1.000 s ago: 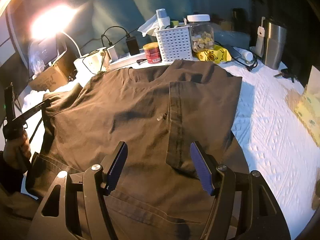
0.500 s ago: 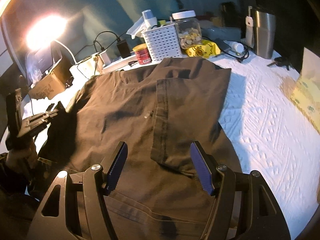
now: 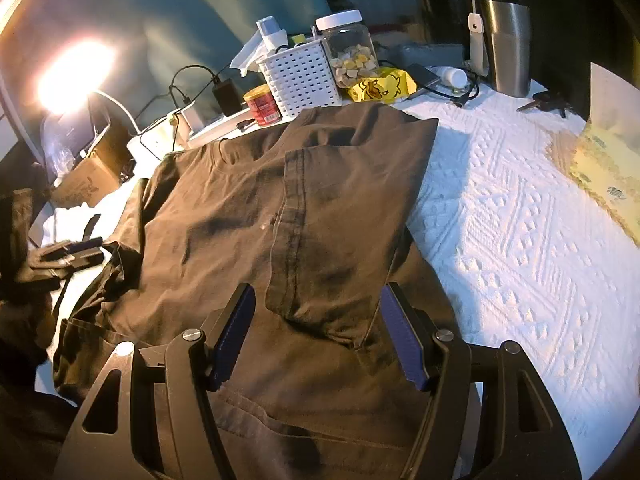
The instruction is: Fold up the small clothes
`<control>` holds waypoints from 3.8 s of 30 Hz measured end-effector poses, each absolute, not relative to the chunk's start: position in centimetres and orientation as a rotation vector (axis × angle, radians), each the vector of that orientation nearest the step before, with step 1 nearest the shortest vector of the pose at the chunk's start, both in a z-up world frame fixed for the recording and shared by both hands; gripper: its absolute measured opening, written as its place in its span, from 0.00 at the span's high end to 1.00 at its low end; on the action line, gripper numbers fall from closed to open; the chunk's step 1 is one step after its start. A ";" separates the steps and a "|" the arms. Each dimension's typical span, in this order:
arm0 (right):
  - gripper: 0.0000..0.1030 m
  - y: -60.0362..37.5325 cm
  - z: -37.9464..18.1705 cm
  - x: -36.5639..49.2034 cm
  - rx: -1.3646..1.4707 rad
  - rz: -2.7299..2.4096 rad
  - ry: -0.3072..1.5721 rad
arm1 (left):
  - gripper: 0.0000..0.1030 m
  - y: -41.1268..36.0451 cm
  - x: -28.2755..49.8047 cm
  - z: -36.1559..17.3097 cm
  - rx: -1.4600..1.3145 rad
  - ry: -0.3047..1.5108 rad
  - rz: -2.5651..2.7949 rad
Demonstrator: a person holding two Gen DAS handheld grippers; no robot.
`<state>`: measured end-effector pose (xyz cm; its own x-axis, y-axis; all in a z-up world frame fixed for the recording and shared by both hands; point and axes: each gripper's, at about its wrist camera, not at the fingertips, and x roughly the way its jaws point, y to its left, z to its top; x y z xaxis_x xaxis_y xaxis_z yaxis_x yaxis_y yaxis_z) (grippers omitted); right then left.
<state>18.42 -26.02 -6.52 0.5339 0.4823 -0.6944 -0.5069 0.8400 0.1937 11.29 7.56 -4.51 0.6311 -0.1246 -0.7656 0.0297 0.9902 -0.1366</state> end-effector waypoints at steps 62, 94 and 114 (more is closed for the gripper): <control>0.33 -24.5 -5.9 19.8 -0.023 0.580 0.796 | 0.38 17.0 18.6 -10.3 -0.454 0.942 -0.050; 0.33 -24.2 -5.5 18.1 -0.041 0.578 0.791 | 0.61 10.3 14.6 -5.8 -0.090 0.966 -0.156; 0.33 -25.1 -5.2 16.5 -0.039 0.571 0.779 | 0.60 7.5 11.4 -5.8 -0.147 1.002 -0.259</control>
